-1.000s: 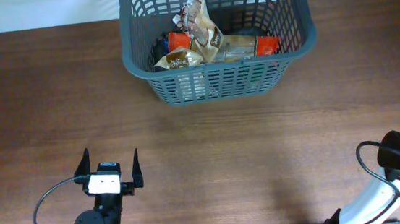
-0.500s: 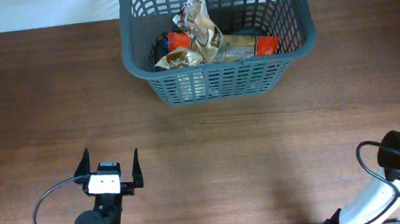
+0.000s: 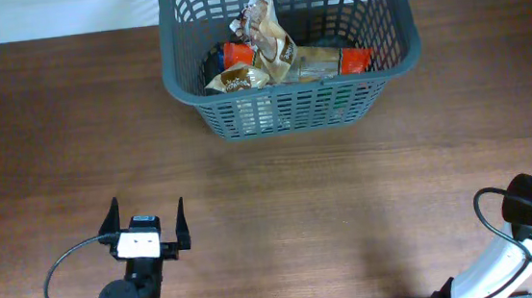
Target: Pack container
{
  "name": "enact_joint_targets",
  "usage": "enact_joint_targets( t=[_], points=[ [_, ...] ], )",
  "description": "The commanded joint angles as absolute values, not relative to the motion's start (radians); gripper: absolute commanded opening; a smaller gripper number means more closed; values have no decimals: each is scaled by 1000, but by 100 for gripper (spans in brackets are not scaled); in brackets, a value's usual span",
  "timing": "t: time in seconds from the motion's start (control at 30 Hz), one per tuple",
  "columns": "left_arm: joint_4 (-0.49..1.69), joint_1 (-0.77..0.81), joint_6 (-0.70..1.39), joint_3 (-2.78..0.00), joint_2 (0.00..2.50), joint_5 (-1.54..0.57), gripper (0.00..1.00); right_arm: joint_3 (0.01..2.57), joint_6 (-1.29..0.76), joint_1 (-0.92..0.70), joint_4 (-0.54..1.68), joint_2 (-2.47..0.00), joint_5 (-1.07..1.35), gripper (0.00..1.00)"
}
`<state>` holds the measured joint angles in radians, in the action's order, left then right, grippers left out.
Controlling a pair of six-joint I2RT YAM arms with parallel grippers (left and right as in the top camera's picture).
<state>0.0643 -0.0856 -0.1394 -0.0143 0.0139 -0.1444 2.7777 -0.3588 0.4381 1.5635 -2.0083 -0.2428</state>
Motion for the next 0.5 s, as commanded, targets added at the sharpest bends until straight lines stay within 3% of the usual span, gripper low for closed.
enact_joint_targets(
  t=[0.0,0.47],
  points=[
    [68,-90,-155,-8,5,-131,99,2774,-360,439,1560,-2003,-248,99],
    [68,-90,-155,-9,5,-131,99,2740,-360,439,1534,-1809,-262,99]
  ],
)
